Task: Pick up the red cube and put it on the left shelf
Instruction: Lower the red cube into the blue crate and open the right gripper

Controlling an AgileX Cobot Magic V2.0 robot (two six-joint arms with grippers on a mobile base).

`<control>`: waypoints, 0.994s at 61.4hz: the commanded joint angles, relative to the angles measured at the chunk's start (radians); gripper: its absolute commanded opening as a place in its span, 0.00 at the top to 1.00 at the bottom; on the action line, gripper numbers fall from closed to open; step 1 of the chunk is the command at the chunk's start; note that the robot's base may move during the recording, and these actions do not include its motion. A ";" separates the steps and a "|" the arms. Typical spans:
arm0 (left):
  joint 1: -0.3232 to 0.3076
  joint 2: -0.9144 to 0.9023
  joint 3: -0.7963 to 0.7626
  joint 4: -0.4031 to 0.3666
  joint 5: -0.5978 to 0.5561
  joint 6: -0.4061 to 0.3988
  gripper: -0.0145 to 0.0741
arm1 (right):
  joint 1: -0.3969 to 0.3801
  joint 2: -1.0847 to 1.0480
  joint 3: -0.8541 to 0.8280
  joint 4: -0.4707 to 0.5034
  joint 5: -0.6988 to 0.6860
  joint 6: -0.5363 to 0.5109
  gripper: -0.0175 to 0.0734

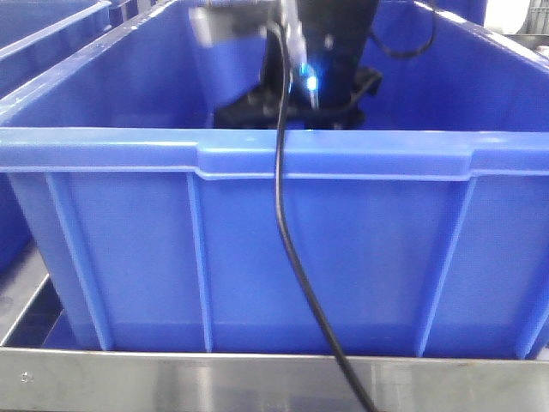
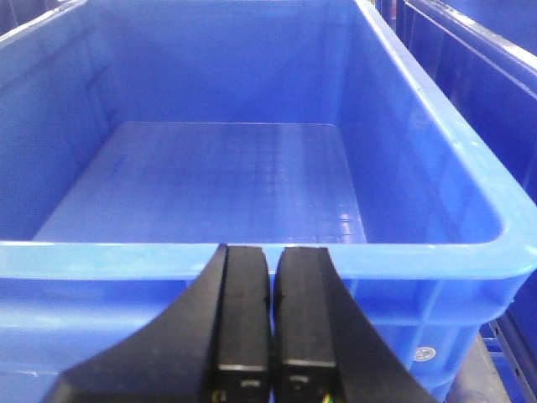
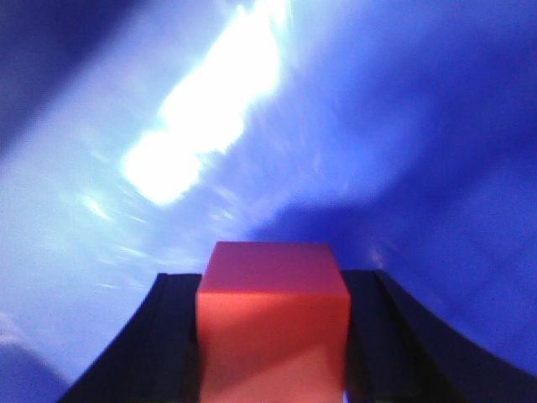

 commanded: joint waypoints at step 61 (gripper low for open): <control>-0.001 -0.015 0.023 -0.006 -0.086 -0.001 0.72 | -0.002 -0.094 -0.068 -0.046 0.094 0.029 0.21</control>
